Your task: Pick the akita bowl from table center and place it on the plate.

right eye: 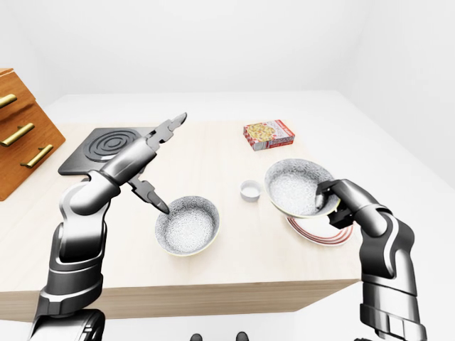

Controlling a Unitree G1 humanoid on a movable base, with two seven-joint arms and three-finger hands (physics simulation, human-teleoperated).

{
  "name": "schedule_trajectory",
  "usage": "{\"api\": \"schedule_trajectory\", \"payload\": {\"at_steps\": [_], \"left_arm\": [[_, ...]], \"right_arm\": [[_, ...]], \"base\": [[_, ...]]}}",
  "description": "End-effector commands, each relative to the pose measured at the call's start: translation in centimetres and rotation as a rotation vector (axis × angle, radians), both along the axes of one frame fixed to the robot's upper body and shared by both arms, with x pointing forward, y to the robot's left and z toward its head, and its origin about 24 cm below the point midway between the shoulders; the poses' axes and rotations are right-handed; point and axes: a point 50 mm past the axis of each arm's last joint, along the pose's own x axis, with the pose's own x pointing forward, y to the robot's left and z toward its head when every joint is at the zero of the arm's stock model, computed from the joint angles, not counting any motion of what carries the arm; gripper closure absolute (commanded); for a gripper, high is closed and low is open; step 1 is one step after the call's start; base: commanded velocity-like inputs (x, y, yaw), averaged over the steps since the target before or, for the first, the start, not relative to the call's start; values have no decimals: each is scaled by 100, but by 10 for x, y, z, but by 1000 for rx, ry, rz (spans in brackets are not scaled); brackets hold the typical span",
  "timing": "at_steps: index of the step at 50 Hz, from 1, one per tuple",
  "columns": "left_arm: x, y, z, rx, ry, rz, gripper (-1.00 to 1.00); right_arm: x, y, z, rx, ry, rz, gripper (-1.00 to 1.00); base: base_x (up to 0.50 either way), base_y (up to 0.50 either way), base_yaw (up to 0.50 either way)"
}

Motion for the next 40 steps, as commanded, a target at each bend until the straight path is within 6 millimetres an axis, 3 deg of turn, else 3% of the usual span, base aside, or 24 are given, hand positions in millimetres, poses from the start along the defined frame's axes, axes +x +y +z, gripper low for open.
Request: {"api": "schedule_trajectory", "payload": {"at_steps": [1,18,40], "left_arm": [[-1,-1,0,0,-4,-2,-100],[-1,-5,7,9,-34,-10,-100],[-4,-5,6,8,-37,-9,-100]], "right_arm": [[-7,-17,-3,164,-68,-44,100],[-19,-51,-14,172,-35,-179,100],[-8,-52,-46,200,36,-248,100]], "base": [[0,0,0],[0,0,0],[0,0,0]]}}
